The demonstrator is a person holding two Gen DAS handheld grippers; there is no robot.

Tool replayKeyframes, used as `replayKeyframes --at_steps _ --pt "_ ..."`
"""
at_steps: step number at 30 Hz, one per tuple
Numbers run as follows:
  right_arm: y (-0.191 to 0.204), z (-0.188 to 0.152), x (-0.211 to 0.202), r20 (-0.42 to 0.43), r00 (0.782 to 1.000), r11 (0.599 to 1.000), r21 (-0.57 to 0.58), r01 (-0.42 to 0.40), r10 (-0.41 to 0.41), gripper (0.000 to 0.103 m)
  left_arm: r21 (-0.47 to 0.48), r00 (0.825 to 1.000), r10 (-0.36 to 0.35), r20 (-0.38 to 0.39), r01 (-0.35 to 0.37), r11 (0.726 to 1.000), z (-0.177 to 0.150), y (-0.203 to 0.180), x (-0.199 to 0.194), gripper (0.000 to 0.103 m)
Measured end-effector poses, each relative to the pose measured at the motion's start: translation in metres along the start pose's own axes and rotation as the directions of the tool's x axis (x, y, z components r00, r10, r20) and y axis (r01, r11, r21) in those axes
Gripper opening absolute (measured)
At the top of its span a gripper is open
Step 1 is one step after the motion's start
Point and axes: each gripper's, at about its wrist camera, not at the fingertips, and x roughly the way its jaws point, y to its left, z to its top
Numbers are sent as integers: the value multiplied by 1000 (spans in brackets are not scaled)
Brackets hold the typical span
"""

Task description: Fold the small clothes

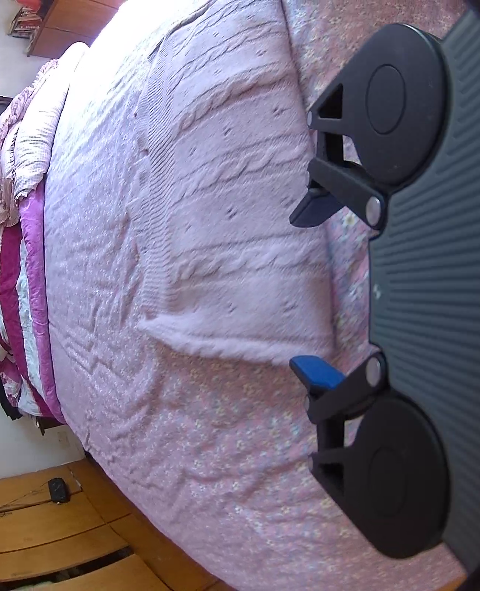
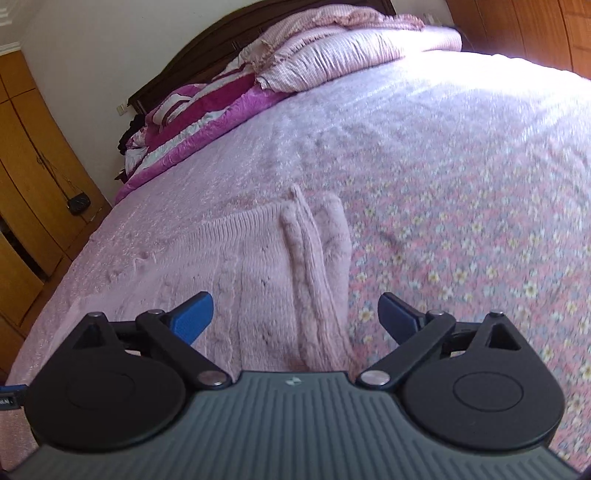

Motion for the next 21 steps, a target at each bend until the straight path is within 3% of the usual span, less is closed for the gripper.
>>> replayKeyframes --at_steps 5,14,21 --pt "-20 -15 8 -24 996 987 138 -78 82 103 -5 1000 3 -4 -3 1000 -7 -16 -3 78" --pt "-31 -21 10 -3 991 980 148 -135 137 103 -30 1000 12 -12 -12 999 -8 -24 -3 78" --pt "-39 -31 2 115 981 968 183 -174 155 103 0 999 35 1 -35 999 -8 -28 -4 78"
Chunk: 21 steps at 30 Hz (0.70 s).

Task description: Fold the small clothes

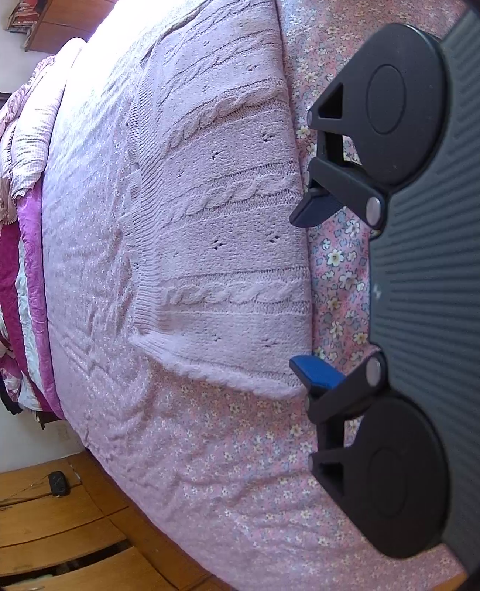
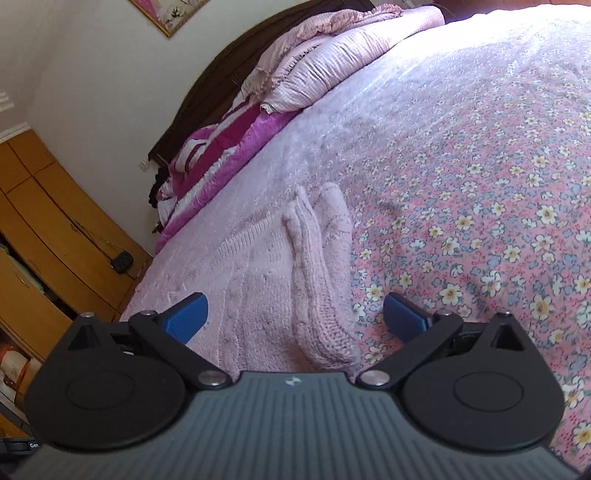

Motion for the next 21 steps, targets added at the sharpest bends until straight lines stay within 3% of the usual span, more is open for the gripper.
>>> replayKeyframes --at_steps 6,10,21 --pt "7 5 5 -47 999 1000 -17 21 -22 103 4 1000 3 2 -3 1000 0 0 1 78" --pt "3 12 12 -87 991 994 53 -98 103 103 7 1000 7 -5 -7 1000 1 -1 5 78" --pt "7 23 34 -150 977 987 72 -142 152 103 5 1000 6 -18 -6 1000 0 0 11 78"
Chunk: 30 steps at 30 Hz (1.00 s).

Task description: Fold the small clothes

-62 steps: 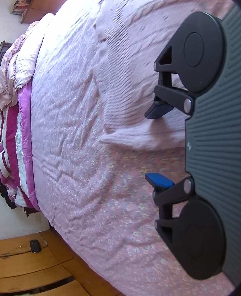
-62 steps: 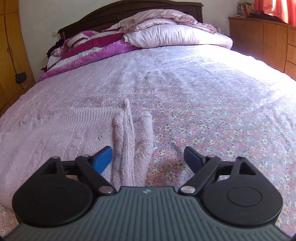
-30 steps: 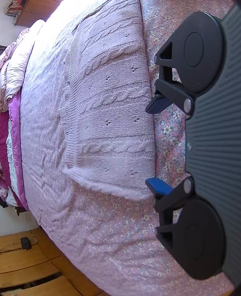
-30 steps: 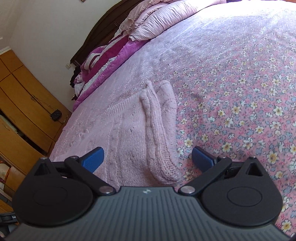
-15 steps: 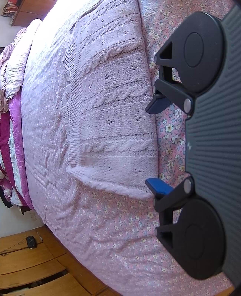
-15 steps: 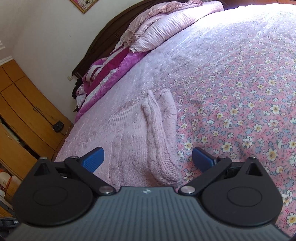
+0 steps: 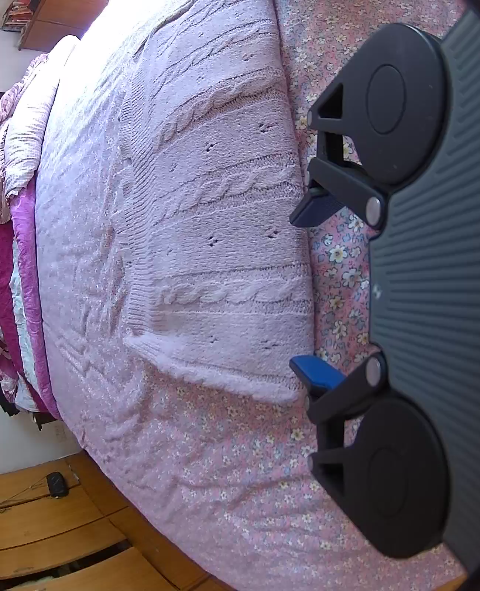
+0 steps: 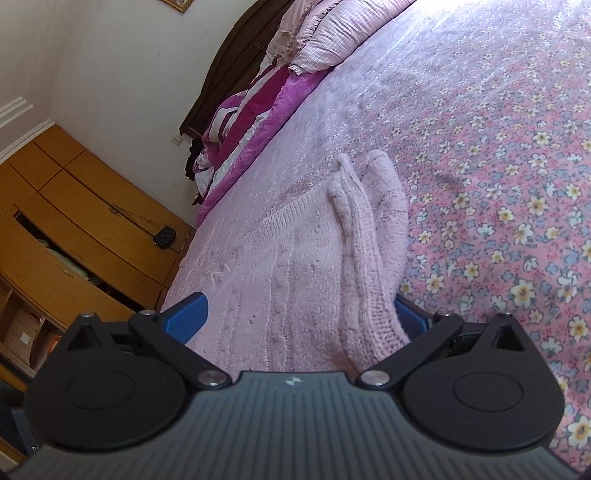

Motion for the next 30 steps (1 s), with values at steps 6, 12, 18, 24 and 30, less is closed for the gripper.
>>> replayKeyframes --at_steps 6,12,18,24,30 --pt "2 -3 8 11 1000 999 -38 2 -2 99 7 1000 2 -5 -2 1000 -2 -1 2 78" --pt "-6 -7 7 22 999 997 -65 47 -46 74 7 1000 3 -9 -3 1000 -2 -1 5 78" --pt "-28 -3 4 33 999 999 28 35 -36 46 11 1000 5 -19 -4 1000 -3 -3 9 78" --pt "-34 -2 3 44 999 997 79 -18 14 36 4 999 4 -34 -4 1000 -4 -2 11 78" --pt "-38 -3 6 47 998 992 117 -41 36 39 -2 999 7 -45 -7 1000 -5 1 13 78"
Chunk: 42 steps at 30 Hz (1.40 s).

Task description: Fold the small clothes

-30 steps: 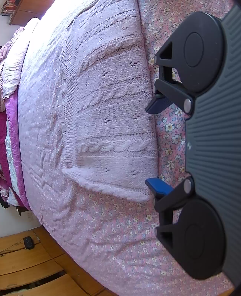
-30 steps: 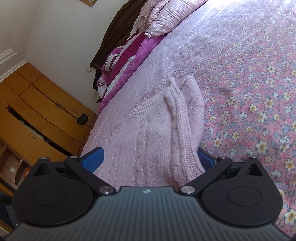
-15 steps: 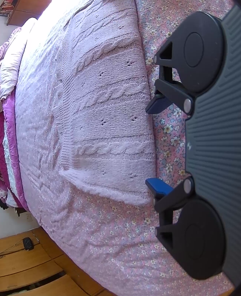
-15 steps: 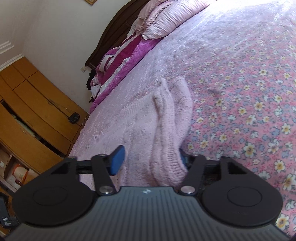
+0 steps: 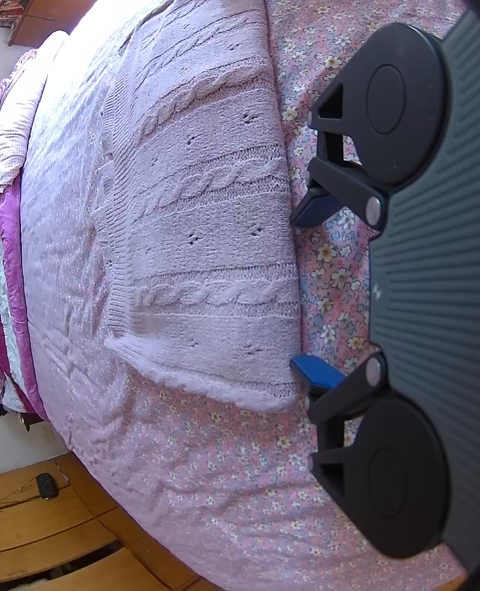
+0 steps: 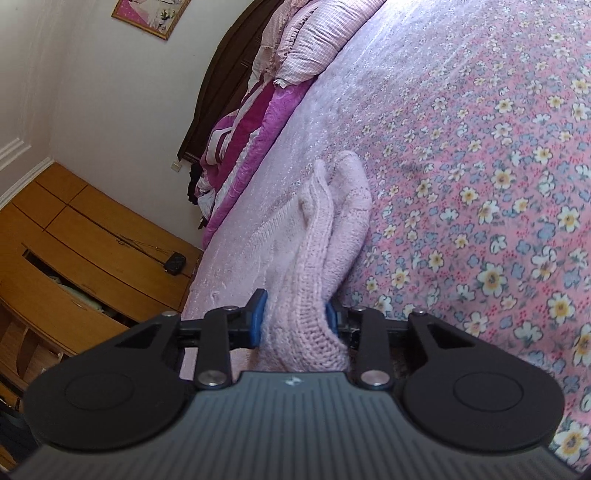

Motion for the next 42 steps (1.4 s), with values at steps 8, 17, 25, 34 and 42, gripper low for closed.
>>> replayKeyframes --at_steps 8,17,25,34,42 --pt "9 1 8 0 1000 1000 -7 -11 11 61 -9 1000 -5 -5 5 1000 -1 2 -1 78" --pt "12 5 15 29 1000 999 40 -13 12 34 -9 1000 10 -7 -10 1000 1 14 -7 78" --pt "29 8 15 59 996 997 21 -73 72 31 -39 1000 20 6 -20 999 5 31 -13 78" --pt "84 11 21 52 993 989 -102 -104 109 29 -37 998 48 45 -46 998 17 56 -23 78" --pt "126 1 36 31 986 976 -155 -154 161 27 -22 995 60 76 -59 998 28 74 -29 78"
